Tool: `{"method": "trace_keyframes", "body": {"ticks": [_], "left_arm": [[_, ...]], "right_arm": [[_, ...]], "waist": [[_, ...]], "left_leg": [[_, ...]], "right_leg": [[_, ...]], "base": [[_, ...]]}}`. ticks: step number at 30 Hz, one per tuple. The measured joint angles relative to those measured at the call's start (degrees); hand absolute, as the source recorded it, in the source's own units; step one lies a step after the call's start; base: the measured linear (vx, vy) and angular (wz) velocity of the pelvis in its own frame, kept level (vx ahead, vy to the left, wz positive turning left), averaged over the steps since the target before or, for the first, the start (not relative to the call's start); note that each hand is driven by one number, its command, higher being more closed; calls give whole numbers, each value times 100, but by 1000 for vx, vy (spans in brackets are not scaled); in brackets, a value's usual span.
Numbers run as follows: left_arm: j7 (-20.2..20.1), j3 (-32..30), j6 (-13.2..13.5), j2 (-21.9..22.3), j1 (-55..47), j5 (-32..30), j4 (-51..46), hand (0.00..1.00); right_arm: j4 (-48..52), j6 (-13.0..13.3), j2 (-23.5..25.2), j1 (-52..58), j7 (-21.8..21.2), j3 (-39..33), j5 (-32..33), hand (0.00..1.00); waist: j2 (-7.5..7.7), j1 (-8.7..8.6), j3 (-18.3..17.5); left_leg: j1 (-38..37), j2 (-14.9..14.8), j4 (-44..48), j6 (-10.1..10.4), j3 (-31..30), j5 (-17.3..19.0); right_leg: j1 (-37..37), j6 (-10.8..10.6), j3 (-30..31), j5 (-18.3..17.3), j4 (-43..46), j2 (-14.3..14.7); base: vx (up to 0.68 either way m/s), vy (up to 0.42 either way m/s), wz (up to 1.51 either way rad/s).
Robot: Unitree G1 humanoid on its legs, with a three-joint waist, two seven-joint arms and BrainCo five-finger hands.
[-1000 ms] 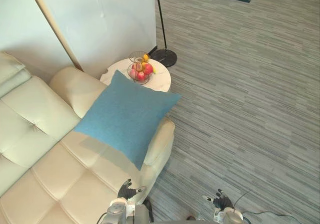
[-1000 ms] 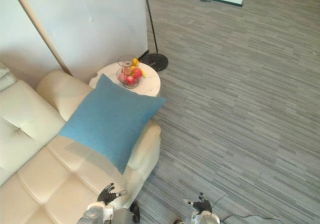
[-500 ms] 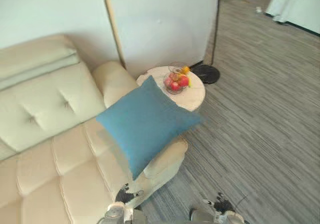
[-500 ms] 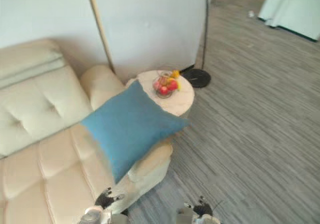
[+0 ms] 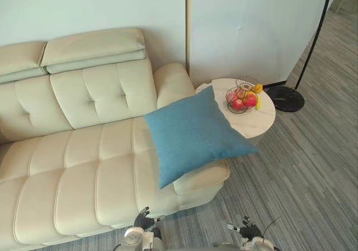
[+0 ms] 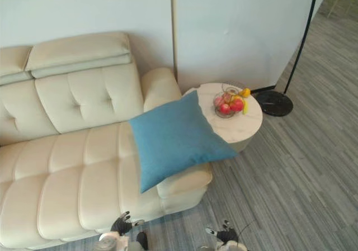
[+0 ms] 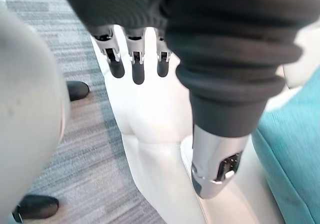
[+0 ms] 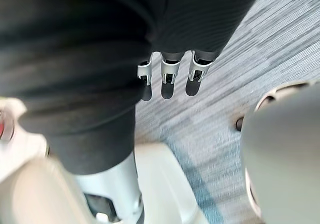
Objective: Pick up cushions and gather them together orderly.
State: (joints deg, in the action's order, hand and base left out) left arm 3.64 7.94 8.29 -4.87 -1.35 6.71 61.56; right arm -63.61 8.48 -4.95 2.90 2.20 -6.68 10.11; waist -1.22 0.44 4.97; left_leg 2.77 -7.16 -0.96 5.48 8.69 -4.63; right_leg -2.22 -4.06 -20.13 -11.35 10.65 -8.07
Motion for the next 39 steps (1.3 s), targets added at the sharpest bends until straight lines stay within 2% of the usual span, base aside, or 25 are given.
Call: {"method": "trace_keyframes", "body": {"ticks": [3,5,8,10,15,18,21,26,27,31,34,36,39], "left_arm": [[-45,-11,-9,-58,-27,-96,54,0],[-43,-69,-18,-154,-52,-102,117,0],[-24,-417,-18,-233,-116,-62,96,0],[-7,-685,-21,-371,-159,15,-7,0],[9,-1321,47,-857,-407,430,-1038,0],[86,-1660,73,-968,-467,652,-1669,0],[158,-1758,105,-975,-411,715,-2257,0],[381,-1728,234,-964,-187,1009,-2888,0],[427,-1578,256,-962,-54,1110,-2980,0],[524,-1149,266,-869,357,1137,-3108,0],[631,-917,264,-625,899,1135,-3119,0],[712,-892,265,-482,1141,1143,-3119,0],[911,-875,266,-440,1604,1381,-3111,0]], "right_arm": [[33,0,7,54,2,-5,-1,0],[221,3,9,104,7,-25,0,0],[824,13,-80,265,28,-403,88,0],[1515,36,-363,351,68,-470,117,0],[3258,182,-1067,514,115,-1106,-179,0],[4071,199,-1264,479,111,-1176,-417,0],[4437,240,-1434,194,72,-1158,-552,0],[4457,243,-1579,-566,10,-549,-546,0],[4397,242,-1583,-876,5,-175,-514,0],[3931,237,-1583,-1668,3,347,-509,0],[3671,221,-1586,-2275,71,472,-500,0],[3394,216,-1586,-2665,188,463,-355,0],[2983,158,-1591,-3336,469,431,-200,0]], "waist": [[7,0,-46],[48,-22,-42],[79,-28,-44],[90,-44,-42],[214,-44,-97],[300,-42,-148],[315,-47,-152],[324,-29,-152],[332,-17,-148],[360,54,-123],[388,185,144],[379,227,222],[334,236,566]], "left_leg": [[-110,127,-496,-57,-92,-276],[-121,191,-498,-62,-160,-280],[-155,235,-526,-61,-199,-274],[-128,233,-532,-59,-200,-271],[-85,214,-532,-7,-153,-200],[-66,207,-531,18,-141,-150],[-51,222,-529,23,-127,-126],[46,209,-499,23,-120,-128],[67,194,-499,22,-136,-130],[342,172,-497,2,-158,-229],[582,181,-494,-103,-174,-452],[770,170,-494,-110,-248,-482],[1036,155,-493,-150,-317,-628]], "right_leg": [[-4,-69,-12,40,-146,-31],[-136,-96,-26,111,-233,-59],[-189,-74,-12,128,-305,-71],[-182,-107,-5,96,-307,-68],[-173,-92,121,109,-416,-10],[-171,-59,198,172,-498,29],[-152,-44,315,186,-520,31],[-79,29,402,235,-594,65],[-71,64,446,260,-600,87],[167,88,406,324,-603,118],[322,165,389,443,-604,127],[472,165,337,442,-576,148],[828,167,303,436,-300,136]], "base": [[6,97,24],[29,47,19],[-19,14,7],[0,0,0],[23,-4,-4],[102,-25,-9],[96,-18,-3],[60,-17,-2],[34,-12,5],[-20,-3,11],[-99,24,21],[-100,22,21],[-156,37,12]]}}
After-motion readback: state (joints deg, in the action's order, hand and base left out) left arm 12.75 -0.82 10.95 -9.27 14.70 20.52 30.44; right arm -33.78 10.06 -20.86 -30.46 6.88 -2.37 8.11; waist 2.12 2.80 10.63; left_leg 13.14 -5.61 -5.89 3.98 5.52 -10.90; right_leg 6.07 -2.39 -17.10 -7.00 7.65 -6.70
